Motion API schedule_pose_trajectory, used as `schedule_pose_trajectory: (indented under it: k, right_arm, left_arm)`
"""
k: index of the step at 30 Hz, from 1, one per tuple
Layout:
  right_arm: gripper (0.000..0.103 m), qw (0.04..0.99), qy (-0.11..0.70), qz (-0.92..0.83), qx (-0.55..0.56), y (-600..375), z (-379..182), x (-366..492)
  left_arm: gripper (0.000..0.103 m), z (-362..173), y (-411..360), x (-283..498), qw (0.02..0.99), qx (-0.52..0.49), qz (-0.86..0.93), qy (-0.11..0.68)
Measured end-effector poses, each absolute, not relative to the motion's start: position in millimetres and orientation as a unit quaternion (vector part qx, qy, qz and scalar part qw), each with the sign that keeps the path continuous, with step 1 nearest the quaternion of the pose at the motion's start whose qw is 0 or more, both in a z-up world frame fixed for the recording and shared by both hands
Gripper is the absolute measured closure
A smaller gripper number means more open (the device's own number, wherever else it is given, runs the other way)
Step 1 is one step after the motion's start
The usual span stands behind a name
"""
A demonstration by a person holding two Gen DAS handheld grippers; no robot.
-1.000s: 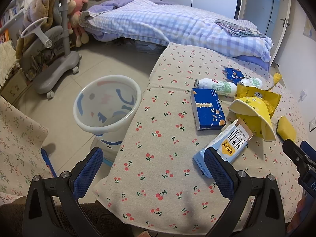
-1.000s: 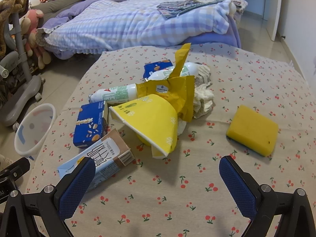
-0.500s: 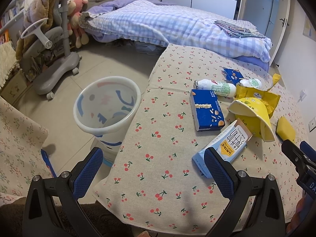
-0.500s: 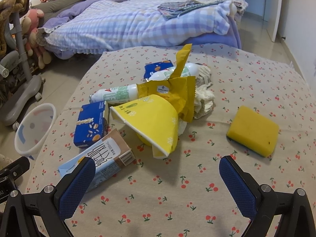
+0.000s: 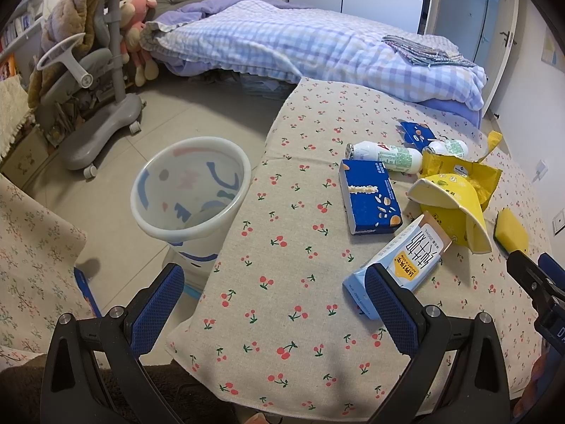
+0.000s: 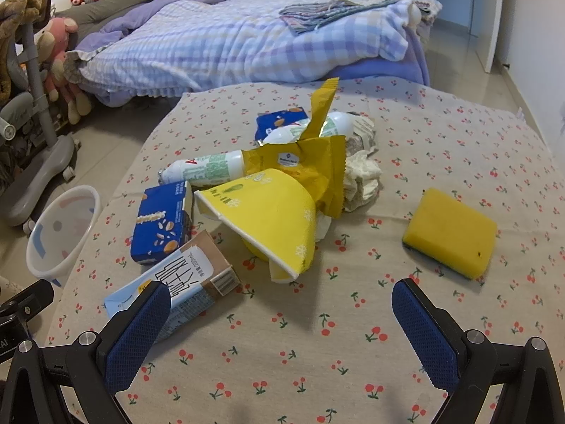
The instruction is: Collect trash
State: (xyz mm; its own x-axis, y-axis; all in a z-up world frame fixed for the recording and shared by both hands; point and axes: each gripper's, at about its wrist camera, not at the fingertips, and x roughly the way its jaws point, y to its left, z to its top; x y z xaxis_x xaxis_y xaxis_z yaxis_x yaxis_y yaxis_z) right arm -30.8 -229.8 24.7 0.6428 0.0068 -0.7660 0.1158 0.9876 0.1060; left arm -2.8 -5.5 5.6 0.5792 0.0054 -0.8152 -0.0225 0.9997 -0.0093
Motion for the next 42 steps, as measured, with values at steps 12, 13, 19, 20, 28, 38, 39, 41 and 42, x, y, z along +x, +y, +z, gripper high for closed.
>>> schedule_pose_trajectory:
  k: [12,13,19,20,28,38,39,41,42]
  right_arm:
    - [0.0,0.892,0.438,-0.044,0.104,-257,33,-30]
    - [0.0,0.89,0.44,-0.052,0.108,-264,36,-28]
    - [0.0,0.87,0.467,-0.098,0.128,-304,43,-16]
    - [0.0,0.865,0.473,-0.104,0.133,-312,43,-13]
    - [0.0,0.825,0.513,-0.155,0.181,-385,26,17]
    - [0.0,0.777,0.576,-0.153,0.201,-404,-31,58]
    - [0.0,0.773,0.583,-0.154,0.196,-403,-36,62]
    - [0.0,0.768,0.59,-0.16,0.192,-403,-42,66]
    - [0.0,0.764,0.595,-0.162,0.189,-403,-47,68]
  left_arm:
    - [0.0,4,-13,23,0.862,-0.024,-0.031,0.505]
    - [0.0,4,-16,26,0.859,-0.021,-0.035,0.51]
    - [0.0,0,-31,60,0.83,-0.016,-0.064,0.554]
    - [0.0,1,-34,67,0.826,-0.017,-0.067,0.559]
    - [0.001,-17,-57,121,0.801,-0.032,-0.098,0.59]
    - [0.013,-49,-92,150,0.78,-0.022,-0.117,0.614]
    - [0.017,-53,-95,152,0.779,-0.018,-0.116,0.616]
    - [0.024,-59,-98,155,0.775,-0.012,-0.112,0.622]
    - [0.03,-62,-99,157,0.773,-0.01,-0.111,0.625]
